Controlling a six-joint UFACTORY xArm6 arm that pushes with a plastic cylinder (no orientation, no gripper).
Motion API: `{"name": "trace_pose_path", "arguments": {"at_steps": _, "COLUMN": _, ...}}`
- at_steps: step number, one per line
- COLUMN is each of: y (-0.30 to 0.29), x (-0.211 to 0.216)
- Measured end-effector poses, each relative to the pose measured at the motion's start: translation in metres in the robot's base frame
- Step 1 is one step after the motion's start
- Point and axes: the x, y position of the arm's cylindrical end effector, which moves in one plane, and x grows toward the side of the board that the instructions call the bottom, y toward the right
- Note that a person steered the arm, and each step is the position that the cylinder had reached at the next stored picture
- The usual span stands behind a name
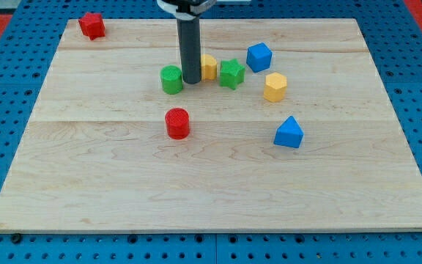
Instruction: Place the yellow heart to the center top of the board
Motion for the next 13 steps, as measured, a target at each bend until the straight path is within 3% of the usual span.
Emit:
{"name": "trace_pose_path", "arguments": {"at_steps": 4, "y": 0.023, "x": -0.001}}
{"name": "trace_pose_path", "arguments": {"at_steps": 9, "y": 0.05, "x": -0.087}}
{"name": "trace_pose_path", "arguments": {"at_steps": 13, "y": 0.045, "x": -0.101}}
